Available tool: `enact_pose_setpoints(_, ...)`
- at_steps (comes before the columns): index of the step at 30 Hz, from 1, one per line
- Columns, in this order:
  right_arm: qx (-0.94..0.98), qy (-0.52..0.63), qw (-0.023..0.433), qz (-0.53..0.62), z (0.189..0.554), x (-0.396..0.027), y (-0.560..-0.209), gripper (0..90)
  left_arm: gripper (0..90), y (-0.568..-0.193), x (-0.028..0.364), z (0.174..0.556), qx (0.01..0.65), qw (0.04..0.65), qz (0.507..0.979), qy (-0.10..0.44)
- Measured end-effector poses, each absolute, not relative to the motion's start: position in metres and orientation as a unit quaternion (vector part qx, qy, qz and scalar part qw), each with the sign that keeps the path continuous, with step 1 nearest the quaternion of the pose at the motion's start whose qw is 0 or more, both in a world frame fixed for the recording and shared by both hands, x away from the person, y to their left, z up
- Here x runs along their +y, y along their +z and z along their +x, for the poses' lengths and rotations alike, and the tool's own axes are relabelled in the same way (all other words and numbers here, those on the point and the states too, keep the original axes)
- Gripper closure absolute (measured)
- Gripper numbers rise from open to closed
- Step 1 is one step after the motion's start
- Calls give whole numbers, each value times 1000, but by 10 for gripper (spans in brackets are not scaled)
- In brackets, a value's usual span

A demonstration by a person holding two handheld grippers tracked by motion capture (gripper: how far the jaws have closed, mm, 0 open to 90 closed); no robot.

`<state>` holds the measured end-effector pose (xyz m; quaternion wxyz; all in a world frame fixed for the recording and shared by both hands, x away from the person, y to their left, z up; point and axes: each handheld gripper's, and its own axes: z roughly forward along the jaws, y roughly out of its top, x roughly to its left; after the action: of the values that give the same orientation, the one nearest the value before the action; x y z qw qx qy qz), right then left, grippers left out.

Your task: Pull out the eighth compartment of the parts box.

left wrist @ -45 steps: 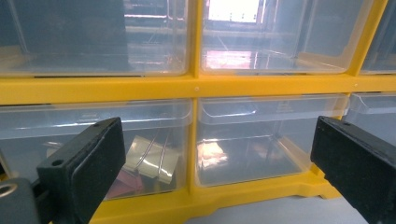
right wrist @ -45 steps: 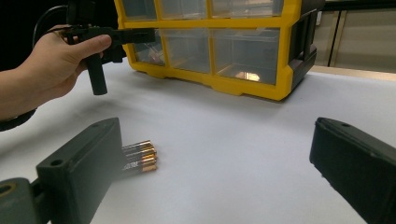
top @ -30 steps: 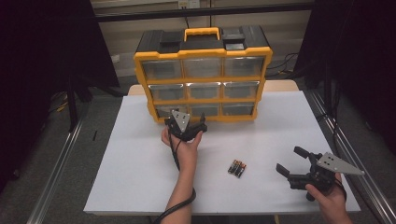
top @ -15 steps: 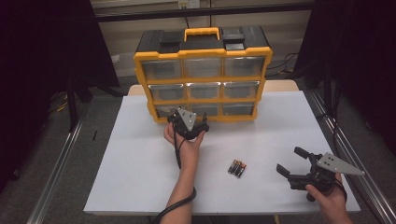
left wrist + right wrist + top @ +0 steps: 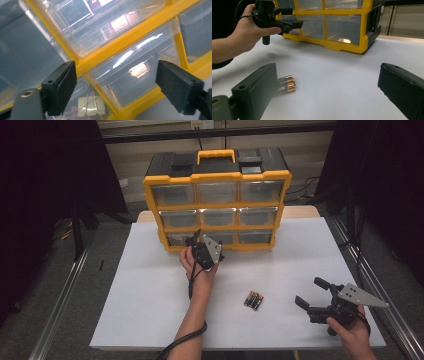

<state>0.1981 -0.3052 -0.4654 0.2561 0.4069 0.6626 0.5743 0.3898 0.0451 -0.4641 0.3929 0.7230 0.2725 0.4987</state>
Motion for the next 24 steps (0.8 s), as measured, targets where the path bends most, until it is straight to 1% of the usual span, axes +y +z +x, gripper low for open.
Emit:
enact_pose_setpoints(5,661,574,258,409,198,-305,-465,22,233,-463,41,389,243,369,731,519)
enact_pose_setpoints(13,660,576,257,409,199,-305,-466,22,262,-461,38,391,212,348,743,531)
enact_pose_setpoints(18,661,576,256,408,199,-304,-465,22,287,-462,37,393,209,341,750,527)
enact_pose_setpoints(24,664,574,258,405,200,-304,-466,22,307,-462,36,393,202,333,749,536)
